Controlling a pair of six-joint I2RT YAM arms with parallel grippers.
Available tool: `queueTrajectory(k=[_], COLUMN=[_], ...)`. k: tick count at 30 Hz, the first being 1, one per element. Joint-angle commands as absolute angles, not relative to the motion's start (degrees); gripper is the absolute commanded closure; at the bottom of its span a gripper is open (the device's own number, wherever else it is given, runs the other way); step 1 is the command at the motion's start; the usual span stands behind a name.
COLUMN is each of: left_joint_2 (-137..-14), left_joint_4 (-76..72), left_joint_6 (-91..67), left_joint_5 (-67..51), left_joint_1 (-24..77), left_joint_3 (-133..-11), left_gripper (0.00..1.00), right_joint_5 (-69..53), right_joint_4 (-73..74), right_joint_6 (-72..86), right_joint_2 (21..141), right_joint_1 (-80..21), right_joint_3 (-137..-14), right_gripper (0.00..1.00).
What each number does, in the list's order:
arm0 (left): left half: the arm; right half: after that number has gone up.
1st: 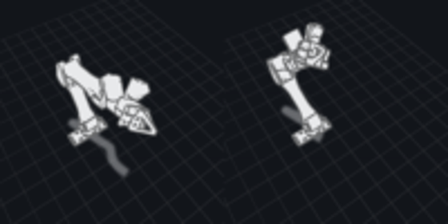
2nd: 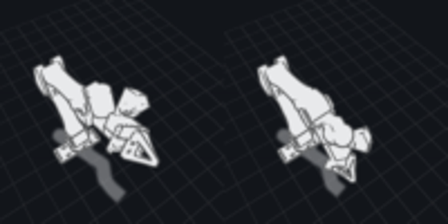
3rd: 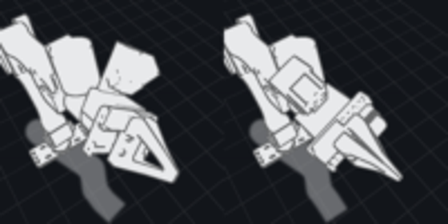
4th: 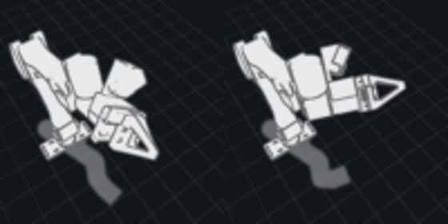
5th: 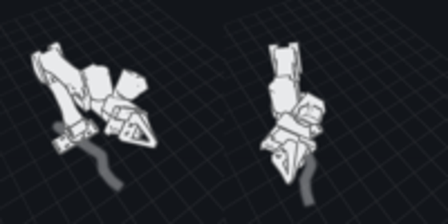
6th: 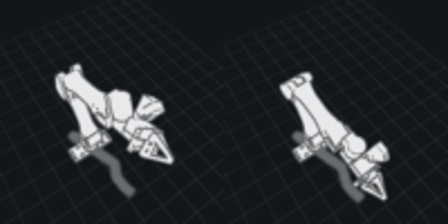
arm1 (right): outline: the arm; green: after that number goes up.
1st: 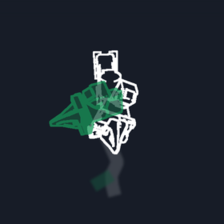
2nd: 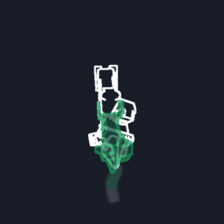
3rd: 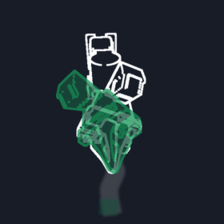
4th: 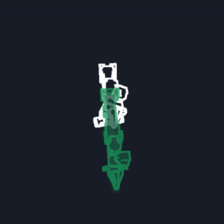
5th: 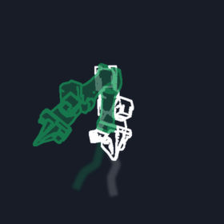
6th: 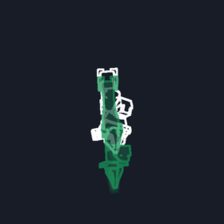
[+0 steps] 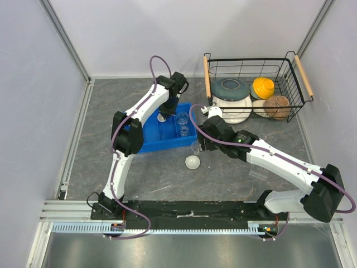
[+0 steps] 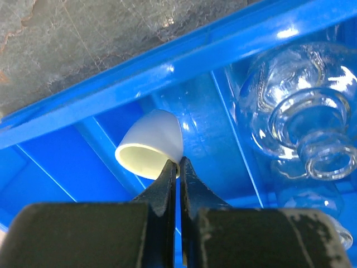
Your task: Organize the chemistry lab equipment
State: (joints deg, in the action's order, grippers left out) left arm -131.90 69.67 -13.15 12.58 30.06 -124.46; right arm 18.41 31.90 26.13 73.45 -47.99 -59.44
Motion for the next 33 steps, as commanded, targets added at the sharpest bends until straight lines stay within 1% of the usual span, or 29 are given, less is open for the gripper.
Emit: queueTrajectory(k=[1,2,4,12,15,16,18,19,22,28,33], left_joint_2=[-135.17,-136.05,-136.67,-138.87,-139.13,-139.13,-139.22,-139.13,-139.48,-138.69,-135.36], left_joint_4=[73.39,73.48,73.91,74.88,75.15,75.15,75.15,75.06,75.15,75.15,74.36], left_joint_6=[-10.37,-10.2,-10.11,-9.49,-9.41,-9.4,-9.32,-9.49,-9.23,-9.93,-10.55], left_joint_5=[14.24,13.98,13.8,14.06,14.24,14.41,14.41,14.41,14.59,15.12,13.54], left_joint_1=[30.41,30.41,30.41,30.41,30.41,30.41,30.5,30.41,30.41,30.59,31.11], left_joint_3=[-130.51,-130.95,-131.83,-133.06,-133.68,-133.77,-134.38,-134.56,-135.7,-135.97,-135.7], left_gripper=[0.95,0.91,0.89,0.84,0.78,0.74,0.7,0.66,0.62,0.61,0.61], right_joint_5=[18.28,18.37,18.37,18.19,17.93,17.93,17.84,17.75,17.49,17.14,16.79], right_joint_4=[30.15,30.15,30.15,29.79,29.62,29.53,29.44,29.44,29.44,29.53,30.32], right_joint_6=[26.01,25.93,25.84,25.66,25.66,25.66,25.58,25.58,25.58,25.66,25.05], right_joint_2=[72.33,72.16,72.33,72.77,72.95,73.04,73.04,73.04,73.04,72.95,72.86], right_joint_1=[-47.72,-47.81,-47.73,-47.72,-47.64,-47.72,-47.64,-47.64,-47.64,-47.55,-47.55], right_joint_3=[-59.33,-59.33,-59.33,-59.15,-59.15,-59.15,-59.15,-59.24,-59.24,-59.5,-60.64], right_gripper=[0.26,0.26,0.26,0.25,0.25,0.25,0.25,0.25,0.25,0.25,0.24])
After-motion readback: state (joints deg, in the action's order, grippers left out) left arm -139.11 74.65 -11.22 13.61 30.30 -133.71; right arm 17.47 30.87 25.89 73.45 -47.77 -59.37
